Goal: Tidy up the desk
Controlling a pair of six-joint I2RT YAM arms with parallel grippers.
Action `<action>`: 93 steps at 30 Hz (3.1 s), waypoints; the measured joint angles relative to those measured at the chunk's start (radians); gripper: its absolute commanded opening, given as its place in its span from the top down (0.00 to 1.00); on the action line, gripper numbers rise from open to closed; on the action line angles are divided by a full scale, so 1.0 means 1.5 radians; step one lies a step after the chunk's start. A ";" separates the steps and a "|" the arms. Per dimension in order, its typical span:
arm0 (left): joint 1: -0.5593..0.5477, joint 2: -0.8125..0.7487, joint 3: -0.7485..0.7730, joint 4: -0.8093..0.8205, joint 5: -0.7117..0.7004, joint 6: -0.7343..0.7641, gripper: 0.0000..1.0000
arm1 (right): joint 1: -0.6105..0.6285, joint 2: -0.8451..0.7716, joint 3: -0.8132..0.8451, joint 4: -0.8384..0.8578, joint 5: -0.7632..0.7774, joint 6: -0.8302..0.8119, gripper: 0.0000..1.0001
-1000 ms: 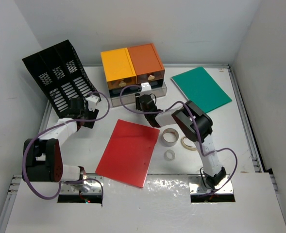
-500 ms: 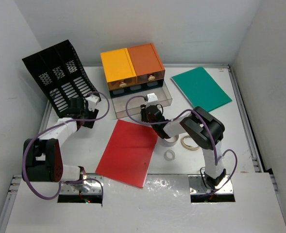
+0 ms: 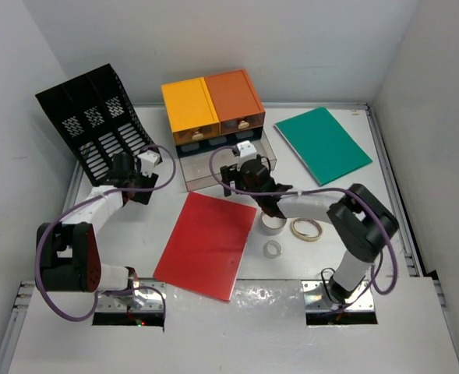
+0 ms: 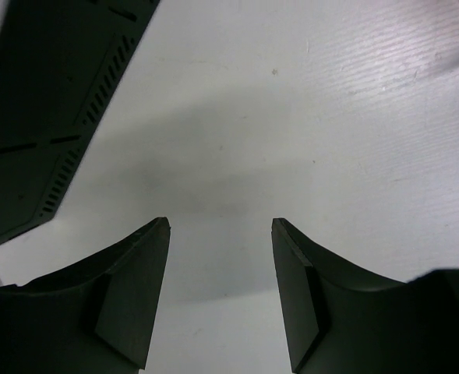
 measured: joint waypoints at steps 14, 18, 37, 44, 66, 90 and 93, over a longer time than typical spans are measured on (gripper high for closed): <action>-0.308 -0.026 0.309 -0.176 0.021 0.012 0.41 | -0.330 -0.429 -0.241 -0.221 -0.073 0.065 0.10; -0.475 0.089 0.427 -0.217 0.035 0.002 0.40 | -0.417 -0.499 -0.267 -0.279 -0.086 0.073 0.10; -0.636 0.577 0.673 -0.213 0.107 -0.103 0.61 | -0.461 -0.670 -0.358 -0.391 -0.049 0.028 0.07; -0.636 0.598 0.700 -0.243 0.091 -0.125 1.00 | -0.461 -0.674 -0.358 -0.391 -0.054 0.004 0.07; -0.247 0.360 0.599 -0.139 -0.148 -0.060 1.00 | -0.461 -0.692 -0.373 -0.386 -0.107 0.002 0.07; -0.262 0.420 0.463 -0.033 -0.153 -0.022 0.81 | -0.461 -0.647 -0.375 -0.395 -0.126 0.000 0.07; -0.262 0.434 0.463 -0.034 -0.153 -0.022 0.67 | -0.461 -0.612 -0.379 -0.394 -0.140 0.004 0.13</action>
